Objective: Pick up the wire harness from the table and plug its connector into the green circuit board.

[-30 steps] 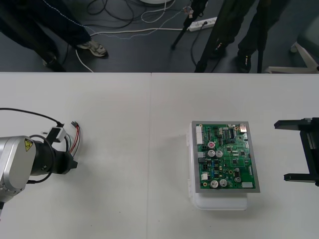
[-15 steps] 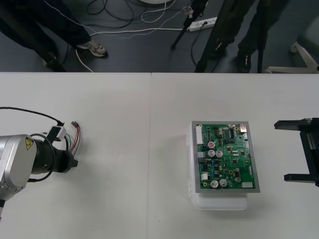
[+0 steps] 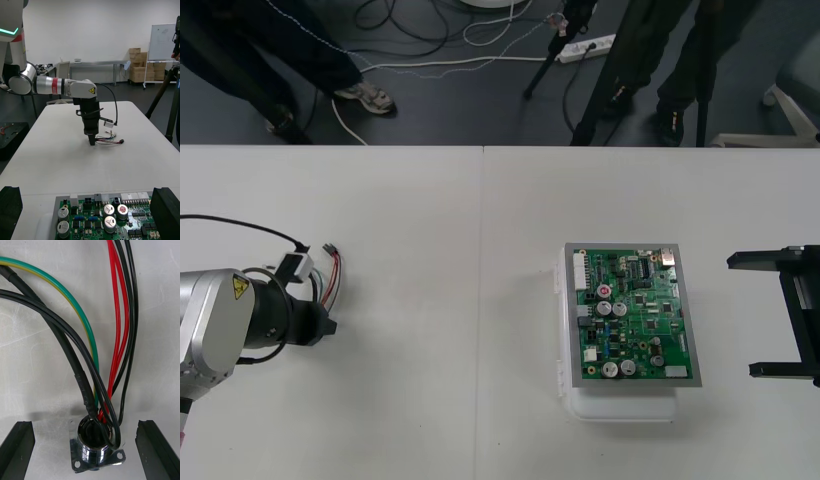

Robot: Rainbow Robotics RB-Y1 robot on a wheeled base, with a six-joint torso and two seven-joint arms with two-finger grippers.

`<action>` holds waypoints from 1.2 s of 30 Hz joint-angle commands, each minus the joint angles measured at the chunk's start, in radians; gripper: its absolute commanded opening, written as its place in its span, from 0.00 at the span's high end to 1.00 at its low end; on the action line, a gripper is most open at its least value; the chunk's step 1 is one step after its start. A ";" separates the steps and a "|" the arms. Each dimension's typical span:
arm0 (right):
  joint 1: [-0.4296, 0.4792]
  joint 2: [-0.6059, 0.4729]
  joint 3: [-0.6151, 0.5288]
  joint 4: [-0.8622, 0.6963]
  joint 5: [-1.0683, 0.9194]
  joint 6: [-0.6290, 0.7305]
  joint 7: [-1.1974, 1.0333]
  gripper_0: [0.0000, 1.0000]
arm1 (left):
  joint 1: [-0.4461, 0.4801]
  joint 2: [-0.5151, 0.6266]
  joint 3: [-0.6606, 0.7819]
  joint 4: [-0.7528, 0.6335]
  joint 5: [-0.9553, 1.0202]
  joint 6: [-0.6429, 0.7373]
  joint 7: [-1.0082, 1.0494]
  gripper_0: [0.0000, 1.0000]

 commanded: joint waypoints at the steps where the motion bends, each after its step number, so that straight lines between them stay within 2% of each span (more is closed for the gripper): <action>1: 0.019 -0.036 -0.034 -0.029 0.001 -0.009 0.043 0.00 | -0.035 -0.014 0.004 -0.005 -0.008 0.051 -0.004 0.21; 13: 0.027 -0.038 -0.034 -0.029 0.001 -0.009 0.049 0.00 | -0.035 -0.014 -0.002 0.000 -0.008 0.051 -0.004 0.27; 14: 0.027 -0.038 -0.035 -0.029 -0.001 -0.009 0.051 0.00 | -0.035 -0.014 -0.004 0.002 -0.008 0.051 -0.004 0.46; 15: 0.027 -0.038 -0.034 -0.030 0.001 -0.009 0.053 0.00 | -0.035 -0.014 -0.004 0.002 -0.008 0.051 -0.004 0.71; 17: 0.027 -0.038 -0.034 -0.030 0.001 -0.009 0.053 0.00 | -0.035 -0.014 -0.005 0.002 -0.008 0.051 -0.004 0.99; 36: 0.026 -0.038 -0.034 -0.030 0.001 -0.009 0.054 0.00 | -0.035 -0.014 -0.005 0.002 -0.008 0.033 -0.013 1.00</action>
